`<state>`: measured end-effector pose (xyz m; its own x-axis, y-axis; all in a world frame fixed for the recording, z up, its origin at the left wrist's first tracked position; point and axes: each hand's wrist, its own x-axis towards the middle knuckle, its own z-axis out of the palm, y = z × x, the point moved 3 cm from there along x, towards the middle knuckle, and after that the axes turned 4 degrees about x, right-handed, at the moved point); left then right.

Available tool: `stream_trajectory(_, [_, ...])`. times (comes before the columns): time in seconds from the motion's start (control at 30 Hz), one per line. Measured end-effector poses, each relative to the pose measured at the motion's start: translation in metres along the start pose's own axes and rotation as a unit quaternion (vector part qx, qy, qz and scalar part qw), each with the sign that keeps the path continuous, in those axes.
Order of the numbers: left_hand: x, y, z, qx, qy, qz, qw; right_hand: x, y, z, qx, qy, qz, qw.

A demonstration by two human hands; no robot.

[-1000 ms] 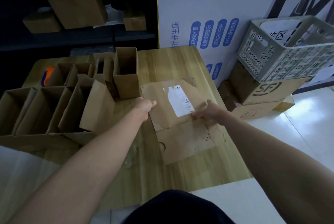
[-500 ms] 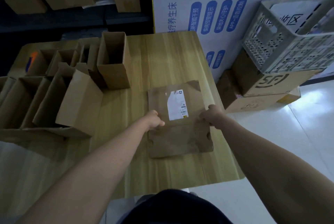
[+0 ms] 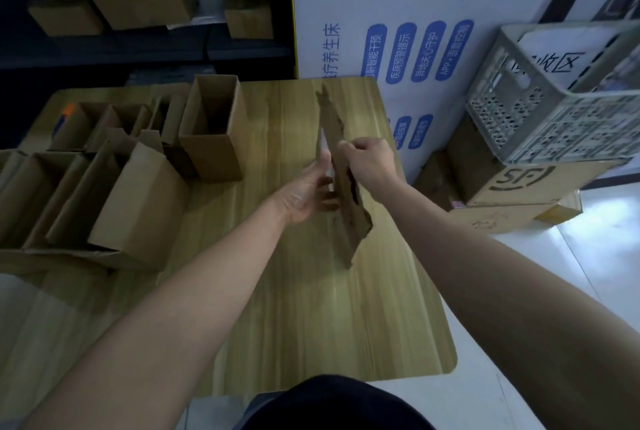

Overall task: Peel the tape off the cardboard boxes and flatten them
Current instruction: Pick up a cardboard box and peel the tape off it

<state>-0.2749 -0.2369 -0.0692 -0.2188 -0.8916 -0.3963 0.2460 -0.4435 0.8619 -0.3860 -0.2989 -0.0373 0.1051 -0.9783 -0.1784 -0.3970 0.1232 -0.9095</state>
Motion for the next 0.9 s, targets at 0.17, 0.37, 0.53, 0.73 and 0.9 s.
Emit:
stream_trajectory(0.17, [-0.001, -0.015, -0.037, 0.042, 0.176, -0.050, 0.982, -0.005, 0.033, 0.024, 0.089, -0.154, 0.154, 0.972])
stream_trajectory(0.37, [-0.001, -0.056, -0.072, 0.231, 0.343, -0.124, 0.902, -0.003, 0.104, -0.012, -0.246, -0.103, 0.168, 0.949])
stream_trajectory(0.53, [0.007, -0.071, -0.046, 0.465, 0.261, -0.065, 0.843, -0.010, 0.144, -0.026, -0.319, -0.124, 0.260, 0.903])
stream_trajectory(0.73, [0.015, -0.118, -0.039, 0.562, 0.086, -0.161, 0.806, -0.011, 0.166, -0.018, -0.344, -0.123, 0.248, 0.897])
stream_trajectory(0.9, [0.029, -0.122, -0.056, 0.603, 0.099, -0.174, 0.772, 0.005, 0.169, -0.009, -0.341, -0.115, 0.174, 0.917])
